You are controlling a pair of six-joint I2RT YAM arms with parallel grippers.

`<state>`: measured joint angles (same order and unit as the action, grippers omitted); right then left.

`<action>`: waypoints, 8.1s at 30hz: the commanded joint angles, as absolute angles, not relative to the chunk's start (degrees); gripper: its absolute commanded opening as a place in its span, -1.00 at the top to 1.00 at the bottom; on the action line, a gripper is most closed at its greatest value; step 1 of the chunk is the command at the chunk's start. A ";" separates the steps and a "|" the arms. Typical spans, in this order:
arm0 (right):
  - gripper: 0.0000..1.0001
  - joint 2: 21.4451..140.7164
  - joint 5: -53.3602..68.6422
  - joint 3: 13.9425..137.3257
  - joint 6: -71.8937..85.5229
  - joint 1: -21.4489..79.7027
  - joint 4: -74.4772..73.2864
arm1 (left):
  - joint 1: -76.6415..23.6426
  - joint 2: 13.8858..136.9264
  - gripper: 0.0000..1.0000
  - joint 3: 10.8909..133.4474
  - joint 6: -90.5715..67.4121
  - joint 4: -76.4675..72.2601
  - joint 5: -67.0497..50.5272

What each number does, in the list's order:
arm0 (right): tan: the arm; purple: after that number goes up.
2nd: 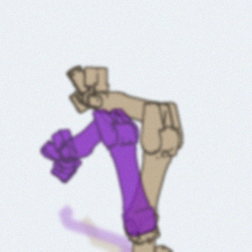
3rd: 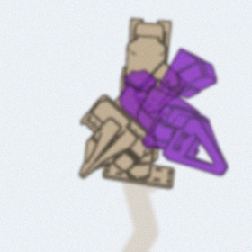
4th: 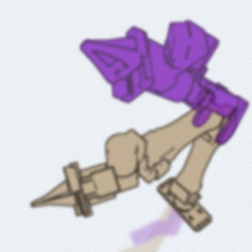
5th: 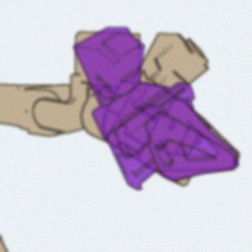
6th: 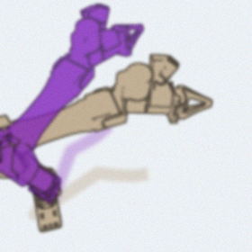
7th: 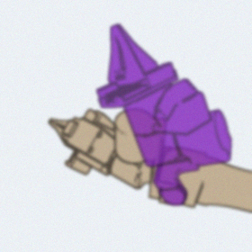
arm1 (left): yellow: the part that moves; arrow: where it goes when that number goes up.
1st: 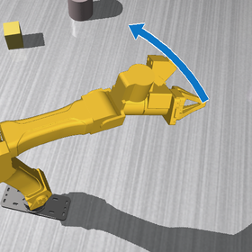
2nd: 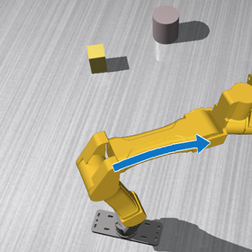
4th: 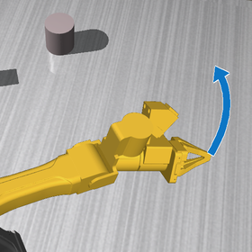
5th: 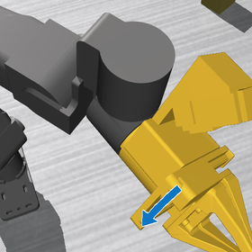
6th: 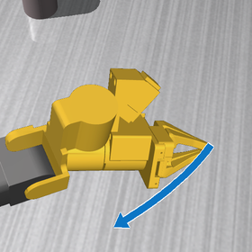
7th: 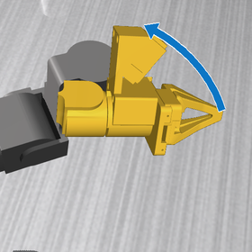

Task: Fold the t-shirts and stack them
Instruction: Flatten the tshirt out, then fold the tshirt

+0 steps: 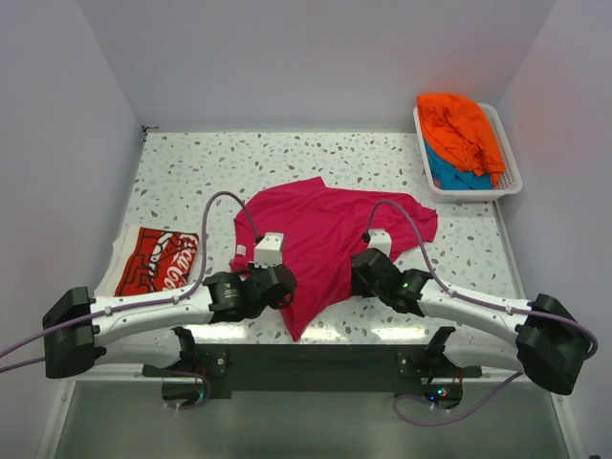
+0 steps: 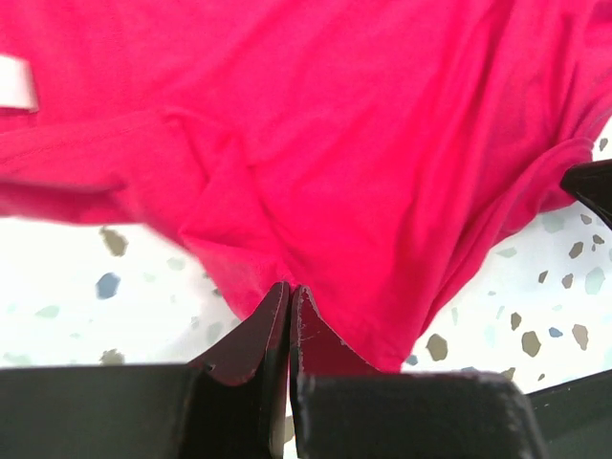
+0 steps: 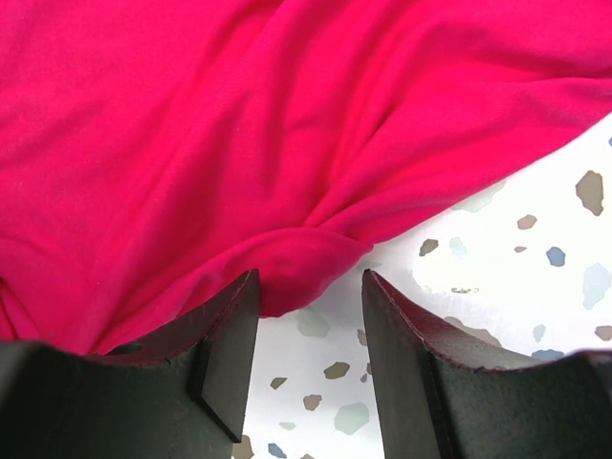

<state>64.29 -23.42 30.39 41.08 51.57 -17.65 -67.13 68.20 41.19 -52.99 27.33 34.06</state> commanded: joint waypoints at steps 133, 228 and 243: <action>1.00 63.54 -24.96 109.06 18.90 27.07 -45.70 | -3.52 55.98 1.00 103.77 -31.29 29.44 10.38; 1.00 76.90 0.79 44.91 34.54 7.38 -14.16 | 1.06 69.59 1.00 45.26 -47.54 -1.32 -4.05; 1.00 82.26 0.18 49.66 33.14 6.42 -14.76 | 0.97 79.27 1.00 53.17 -48.60 -2.55 -0.70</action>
